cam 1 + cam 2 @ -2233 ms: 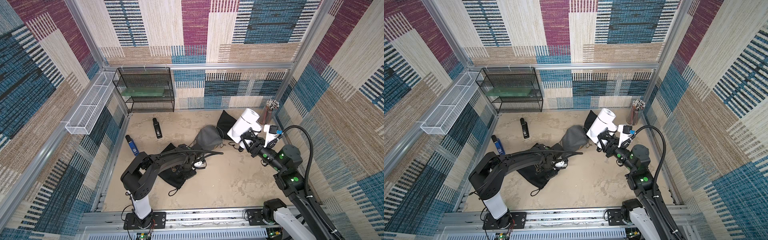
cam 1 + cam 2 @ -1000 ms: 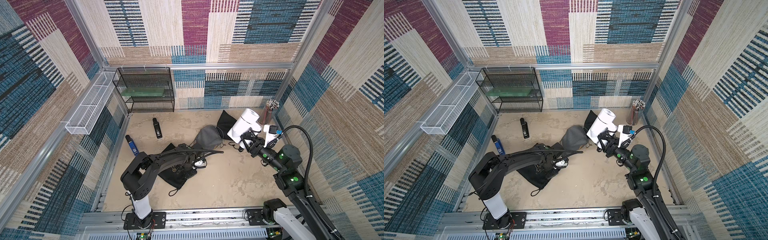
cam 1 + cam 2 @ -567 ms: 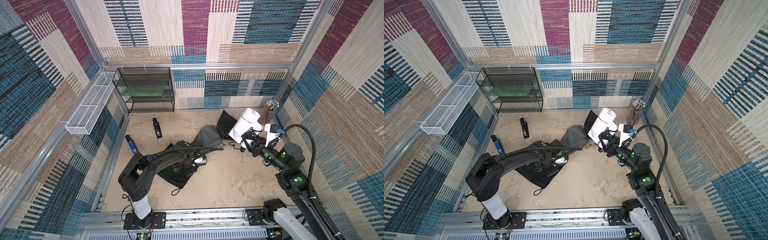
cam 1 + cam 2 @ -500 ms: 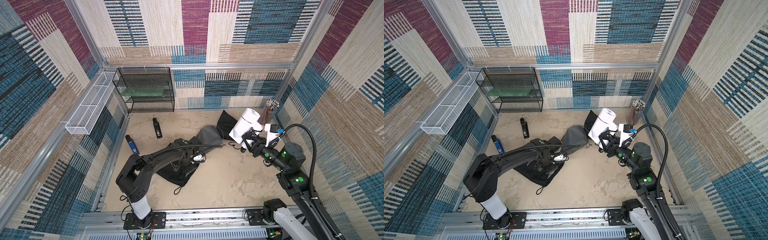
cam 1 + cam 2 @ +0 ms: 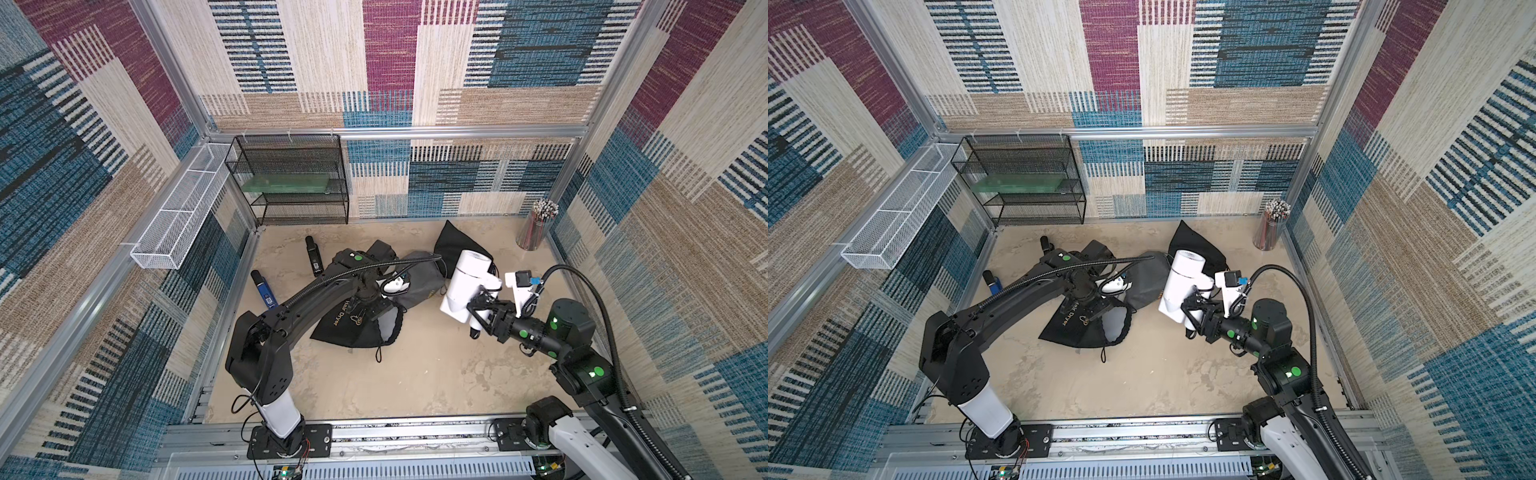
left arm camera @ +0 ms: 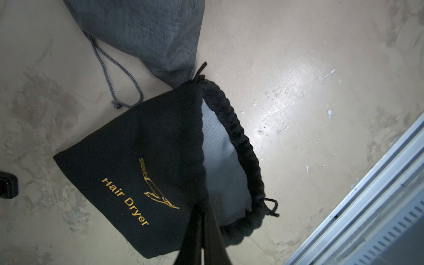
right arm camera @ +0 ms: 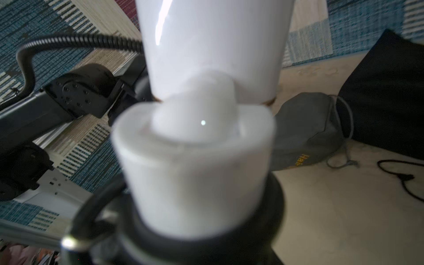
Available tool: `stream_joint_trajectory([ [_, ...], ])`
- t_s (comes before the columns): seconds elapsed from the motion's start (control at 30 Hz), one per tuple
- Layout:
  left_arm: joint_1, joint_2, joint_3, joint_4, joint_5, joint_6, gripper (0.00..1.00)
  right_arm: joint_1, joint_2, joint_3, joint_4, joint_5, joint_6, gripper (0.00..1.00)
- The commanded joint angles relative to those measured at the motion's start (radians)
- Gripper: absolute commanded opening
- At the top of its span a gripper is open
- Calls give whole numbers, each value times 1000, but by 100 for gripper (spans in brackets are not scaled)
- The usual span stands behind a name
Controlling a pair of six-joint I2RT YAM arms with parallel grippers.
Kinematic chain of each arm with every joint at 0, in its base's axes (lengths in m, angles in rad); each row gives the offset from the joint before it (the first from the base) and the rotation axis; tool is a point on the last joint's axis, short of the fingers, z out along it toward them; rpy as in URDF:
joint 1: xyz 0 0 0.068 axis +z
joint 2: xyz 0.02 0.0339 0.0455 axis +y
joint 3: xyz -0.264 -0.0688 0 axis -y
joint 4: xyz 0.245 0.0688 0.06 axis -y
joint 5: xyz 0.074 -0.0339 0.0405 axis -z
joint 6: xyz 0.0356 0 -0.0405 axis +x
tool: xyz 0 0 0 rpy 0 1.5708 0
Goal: Pack away hair dryers
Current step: Open the drawstring bag at the center of the board, then place the hair dryer in the drawstring bag.
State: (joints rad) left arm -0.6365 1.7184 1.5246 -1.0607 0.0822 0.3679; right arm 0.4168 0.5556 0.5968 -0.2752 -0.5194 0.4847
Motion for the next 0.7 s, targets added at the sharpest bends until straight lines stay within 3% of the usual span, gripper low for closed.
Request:
stream_joint_trajectory([
  [0.0, 7, 19, 49, -17, 16, 19, 0, 139, 5, -31, 57, 107, 60, 0],
  [0.1, 9, 29, 94, -27, 30, 16, 0, 287, 65, -51, 72, 207, 84, 0],
  [0.2, 11, 24, 113, -34, 40, 13, 0, 361, 150, -54, 85, 250, 113, 0],
  [0.67, 11, 28, 197, -37, 98, -12, 0, 437, 457, -4, 164, 210, 106, 0],
])
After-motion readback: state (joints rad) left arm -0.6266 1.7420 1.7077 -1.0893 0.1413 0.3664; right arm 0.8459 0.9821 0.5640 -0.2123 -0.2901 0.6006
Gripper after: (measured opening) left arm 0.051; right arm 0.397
